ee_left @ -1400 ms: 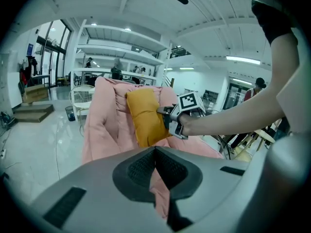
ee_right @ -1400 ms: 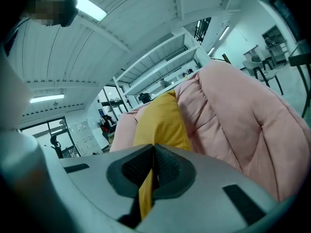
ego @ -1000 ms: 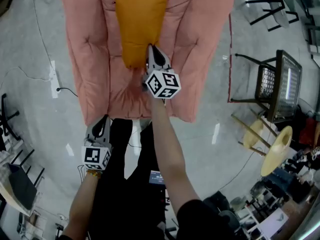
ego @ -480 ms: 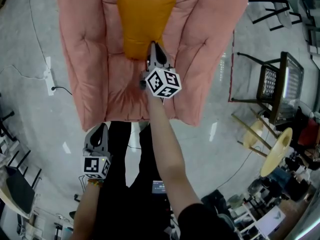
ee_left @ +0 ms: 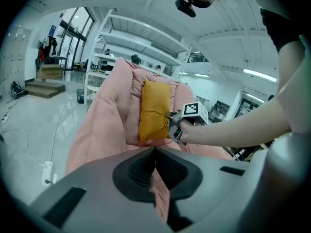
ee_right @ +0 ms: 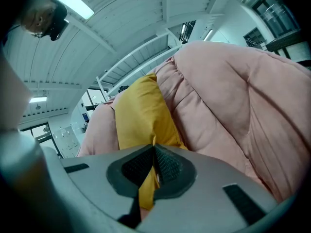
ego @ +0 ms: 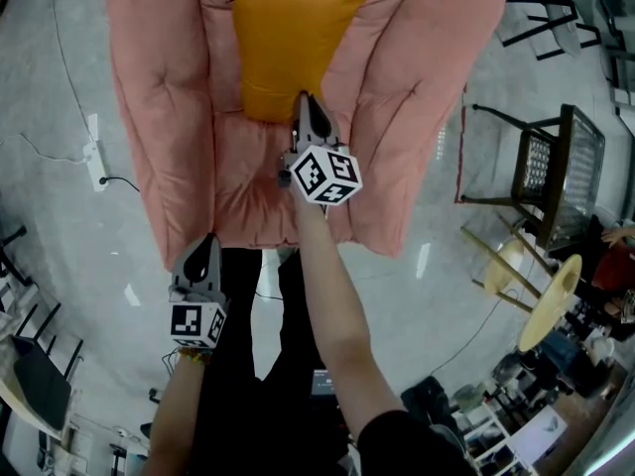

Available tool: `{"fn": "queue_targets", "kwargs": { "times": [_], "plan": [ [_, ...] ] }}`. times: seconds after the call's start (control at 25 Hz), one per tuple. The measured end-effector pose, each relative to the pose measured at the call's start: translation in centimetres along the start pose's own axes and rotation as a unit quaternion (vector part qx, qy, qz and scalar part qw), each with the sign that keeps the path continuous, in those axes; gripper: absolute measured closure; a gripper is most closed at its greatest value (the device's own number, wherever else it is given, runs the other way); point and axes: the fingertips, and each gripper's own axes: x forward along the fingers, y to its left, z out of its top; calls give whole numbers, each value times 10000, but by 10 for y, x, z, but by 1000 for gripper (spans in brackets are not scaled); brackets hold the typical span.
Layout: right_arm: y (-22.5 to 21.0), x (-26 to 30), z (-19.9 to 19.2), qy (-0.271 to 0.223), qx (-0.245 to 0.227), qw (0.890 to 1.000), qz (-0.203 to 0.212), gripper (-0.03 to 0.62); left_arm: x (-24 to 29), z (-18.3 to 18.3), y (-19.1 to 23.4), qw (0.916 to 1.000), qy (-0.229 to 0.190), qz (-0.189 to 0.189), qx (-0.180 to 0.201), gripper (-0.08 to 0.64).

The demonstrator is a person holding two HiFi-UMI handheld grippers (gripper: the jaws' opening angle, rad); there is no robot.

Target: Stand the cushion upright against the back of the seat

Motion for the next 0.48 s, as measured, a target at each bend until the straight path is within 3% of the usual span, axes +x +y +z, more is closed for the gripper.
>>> {"fn": "queue_targets", "kwargs": {
  "times": [0.28, 0.48],
  "plan": [
    [-3, 6, -7, 11, -50, 10000, -18, 575, 79, 65, 10, 9975, -615, -168, 296, 548],
    [-2, 9, -7, -10, -78, 10000, -60, 575, 108, 103, 18, 9954, -858, -222, 363, 548]
  ]
}}
